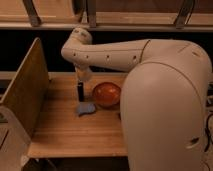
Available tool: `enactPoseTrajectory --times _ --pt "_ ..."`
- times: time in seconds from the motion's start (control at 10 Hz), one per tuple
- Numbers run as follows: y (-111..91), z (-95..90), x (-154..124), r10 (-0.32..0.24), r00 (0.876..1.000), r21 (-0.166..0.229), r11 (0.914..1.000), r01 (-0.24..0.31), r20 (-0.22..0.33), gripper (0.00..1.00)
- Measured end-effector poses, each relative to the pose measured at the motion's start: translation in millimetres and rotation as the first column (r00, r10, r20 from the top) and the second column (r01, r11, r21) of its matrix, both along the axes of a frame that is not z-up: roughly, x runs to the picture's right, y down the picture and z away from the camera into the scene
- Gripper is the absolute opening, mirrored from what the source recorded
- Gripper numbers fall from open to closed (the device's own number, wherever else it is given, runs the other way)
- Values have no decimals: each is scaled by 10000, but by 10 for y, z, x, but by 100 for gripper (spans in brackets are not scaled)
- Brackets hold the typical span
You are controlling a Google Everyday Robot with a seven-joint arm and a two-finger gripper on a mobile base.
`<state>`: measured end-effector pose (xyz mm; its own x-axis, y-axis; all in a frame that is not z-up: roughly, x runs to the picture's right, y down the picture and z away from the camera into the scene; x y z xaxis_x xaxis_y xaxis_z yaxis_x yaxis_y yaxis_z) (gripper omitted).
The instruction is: Place the ceramic cup over the eraser
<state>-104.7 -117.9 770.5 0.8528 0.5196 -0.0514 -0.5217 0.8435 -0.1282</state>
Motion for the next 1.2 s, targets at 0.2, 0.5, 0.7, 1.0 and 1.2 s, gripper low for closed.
enactPoseTrajectory --times 0.2,0.5,0.7,1.0,1.2 --pt "53 -6 67 -48 9998 -189 9998 45 -176 0" --pt "125 -65 35 -520 9983 -614 9968 504 -252 0" --pt "68 -115 -32 -606 9980 -502 9970 598 -155 0" --pt "52 -104 -147 -555 9983 -439 9974 564 199 0" --pt "71 -63 -196 -394 9981 -464 9981 416 475 0"
